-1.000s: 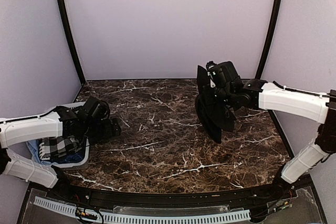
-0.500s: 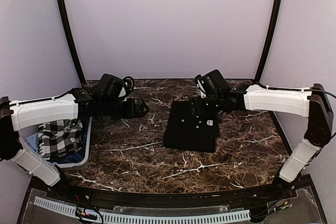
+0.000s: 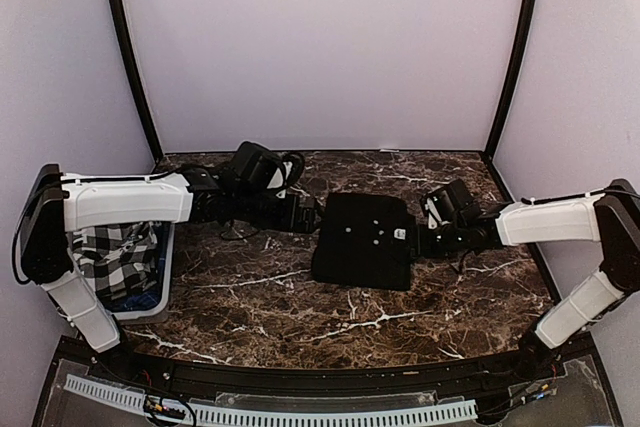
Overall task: Fold and stack the long sleeve shirts
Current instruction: Place the square-folded shirt at the center of the board, then pick up the square-folded shirt from the center of the board.
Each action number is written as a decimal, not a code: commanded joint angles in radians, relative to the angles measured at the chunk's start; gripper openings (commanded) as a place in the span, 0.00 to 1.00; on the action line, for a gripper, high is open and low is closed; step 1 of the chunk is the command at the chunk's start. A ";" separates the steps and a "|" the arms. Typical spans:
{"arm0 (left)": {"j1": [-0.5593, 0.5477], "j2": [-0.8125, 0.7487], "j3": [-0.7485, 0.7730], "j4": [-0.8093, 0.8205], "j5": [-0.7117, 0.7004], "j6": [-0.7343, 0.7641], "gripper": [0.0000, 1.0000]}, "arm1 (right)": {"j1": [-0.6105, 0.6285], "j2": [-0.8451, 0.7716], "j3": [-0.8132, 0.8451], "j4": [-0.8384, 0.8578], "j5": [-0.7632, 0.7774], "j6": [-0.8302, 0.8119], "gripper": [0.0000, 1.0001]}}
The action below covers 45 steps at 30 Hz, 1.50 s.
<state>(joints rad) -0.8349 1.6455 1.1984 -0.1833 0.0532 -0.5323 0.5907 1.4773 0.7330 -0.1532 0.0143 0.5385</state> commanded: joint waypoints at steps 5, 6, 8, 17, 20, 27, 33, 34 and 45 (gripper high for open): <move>-0.024 0.015 0.029 0.025 0.030 0.015 0.98 | -0.081 0.035 -0.066 0.264 -0.235 0.111 0.58; -0.024 0.015 0.027 0.027 0.030 0.013 0.98 | -0.085 0.038 -0.073 0.281 -0.249 0.119 0.58; -0.025 0.016 0.025 0.029 0.032 0.012 0.99 | -0.090 0.054 -0.073 0.294 -0.273 0.132 0.57; -0.025 0.019 0.020 0.034 0.029 0.010 0.98 | -0.103 0.012 -0.123 0.238 -0.179 0.147 0.70; -0.027 0.021 0.023 0.034 0.031 0.011 0.98 | -0.108 0.001 -0.159 0.261 -0.184 0.160 0.73; -0.026 0.024 0.028 0.032 0.029 0.011 0.98 | -0.109 0.015 -0.196 0.351 -0.260 0.194 0.67; -0.027 0.025 0.019 0.036 0.031 0.004 0.98 | -0.109 0.015 -0.178 0.380 -0.311 0.214 0.33; -0.027 0.025 0.019 0.037 0.030 0.003 0.98 | -0.109 0.012 -0.173 0.377 -0.316 0.215 0.27; -0.041 0.027 -0.021 0.075 0.054 0.024 0.98 | -0.034 -0.075 -0.040 0.345 -0.372 0.234 0.00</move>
<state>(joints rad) -0.8604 1.6699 1.2022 -0.1429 0.0879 -0.5297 0.5034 1.4445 0.6006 0.1524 -0.3138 0.7574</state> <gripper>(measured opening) 0.984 0.010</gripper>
